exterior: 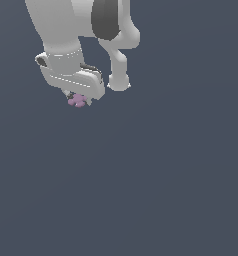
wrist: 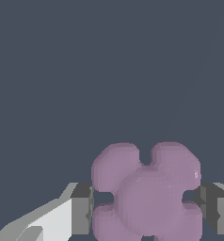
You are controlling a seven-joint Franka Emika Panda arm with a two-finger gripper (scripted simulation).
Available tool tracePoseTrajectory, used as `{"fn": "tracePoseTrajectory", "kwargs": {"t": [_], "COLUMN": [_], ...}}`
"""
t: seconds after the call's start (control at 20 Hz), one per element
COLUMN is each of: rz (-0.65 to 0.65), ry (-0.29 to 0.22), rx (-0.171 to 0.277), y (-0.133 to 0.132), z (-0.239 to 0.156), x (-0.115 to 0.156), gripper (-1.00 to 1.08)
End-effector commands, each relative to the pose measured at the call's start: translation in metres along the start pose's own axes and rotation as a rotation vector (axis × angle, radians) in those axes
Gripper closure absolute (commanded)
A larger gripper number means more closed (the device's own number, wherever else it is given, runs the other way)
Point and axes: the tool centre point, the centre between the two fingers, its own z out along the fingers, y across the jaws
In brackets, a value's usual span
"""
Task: Pick up the object and move it to a goal position.
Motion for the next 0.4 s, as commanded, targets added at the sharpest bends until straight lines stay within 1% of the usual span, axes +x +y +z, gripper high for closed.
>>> {"fn": "tracePoseTrajectory", "kwargs": {"t": [0.0, 0.35], "rz": [-0.001, -0.001], "ry": [-0.001, -0.001], "rx": [0.000, 0.000], "y": [0.0031, 0.0034], "z": [-0.0065, -0.0074], "x": [0.0017, 0.0033], "gripper": [1.08, 1.08]}}
